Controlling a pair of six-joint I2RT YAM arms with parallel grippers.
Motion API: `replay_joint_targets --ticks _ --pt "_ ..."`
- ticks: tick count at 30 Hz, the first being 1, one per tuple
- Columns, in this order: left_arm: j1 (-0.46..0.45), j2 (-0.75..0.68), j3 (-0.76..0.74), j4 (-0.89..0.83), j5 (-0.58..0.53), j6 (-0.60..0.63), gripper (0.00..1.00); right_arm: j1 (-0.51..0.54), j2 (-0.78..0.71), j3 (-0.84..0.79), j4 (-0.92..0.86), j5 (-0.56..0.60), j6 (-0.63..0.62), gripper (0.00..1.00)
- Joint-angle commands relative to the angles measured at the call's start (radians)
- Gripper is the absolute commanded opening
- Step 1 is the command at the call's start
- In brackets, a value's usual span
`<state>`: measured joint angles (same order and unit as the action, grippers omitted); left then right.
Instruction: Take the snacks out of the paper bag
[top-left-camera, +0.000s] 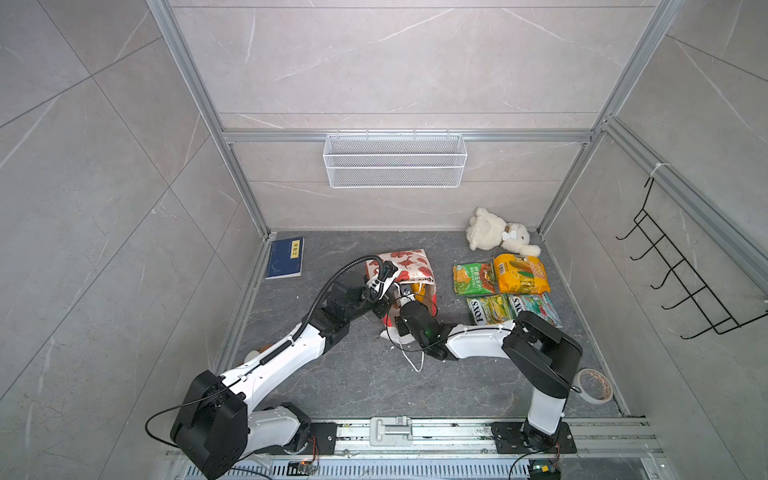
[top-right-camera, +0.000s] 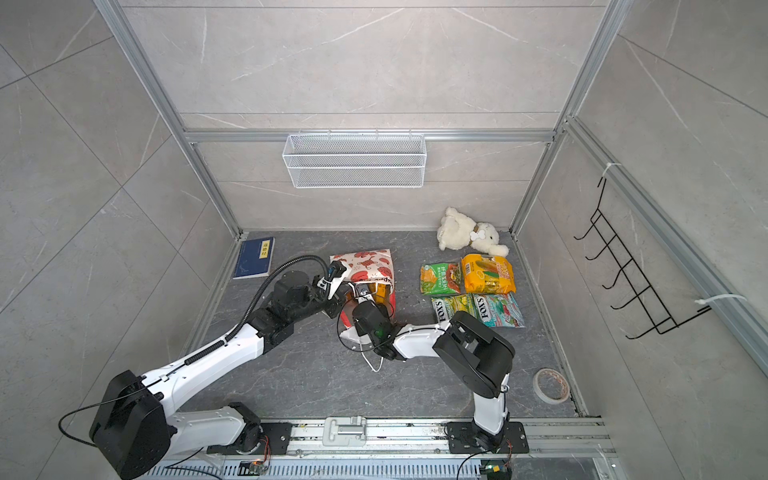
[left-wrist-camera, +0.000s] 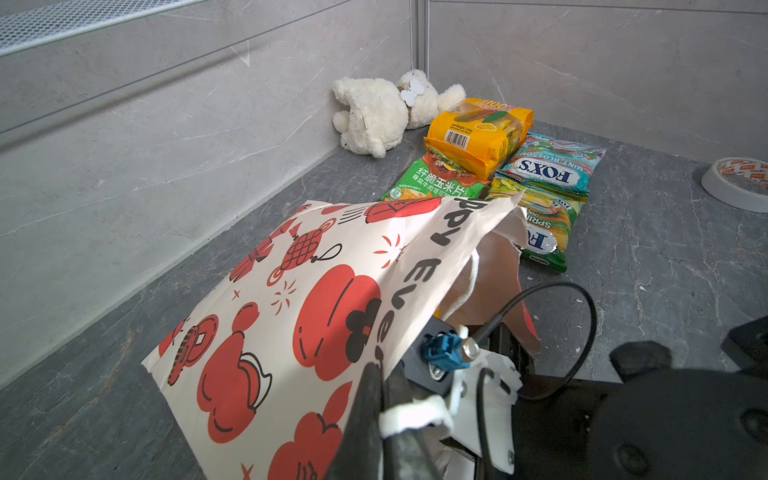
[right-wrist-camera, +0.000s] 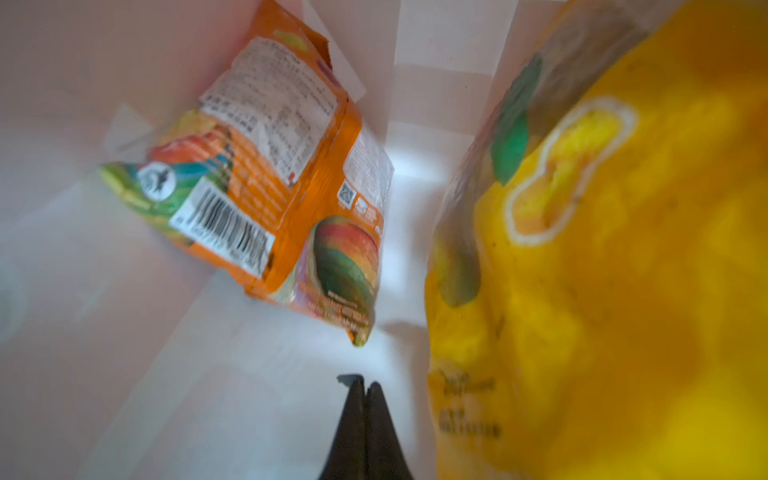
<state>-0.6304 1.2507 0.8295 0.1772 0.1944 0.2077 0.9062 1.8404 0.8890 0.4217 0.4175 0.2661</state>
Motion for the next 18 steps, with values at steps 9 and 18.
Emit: replay_joint_targets --ticks 9,18 --pt "-0.006 0.008 0.017 0.064 0.008 -0.024 0.00 0.009 -0.146 -0.132 0.084 -0.116 0.005 0.00" --pt "-0.006 -0.007 0.012 0.064 0.023 -0.023 0.00 0.010 -0.112 -0.171 0.203 -0.191 -0.053 0.13"
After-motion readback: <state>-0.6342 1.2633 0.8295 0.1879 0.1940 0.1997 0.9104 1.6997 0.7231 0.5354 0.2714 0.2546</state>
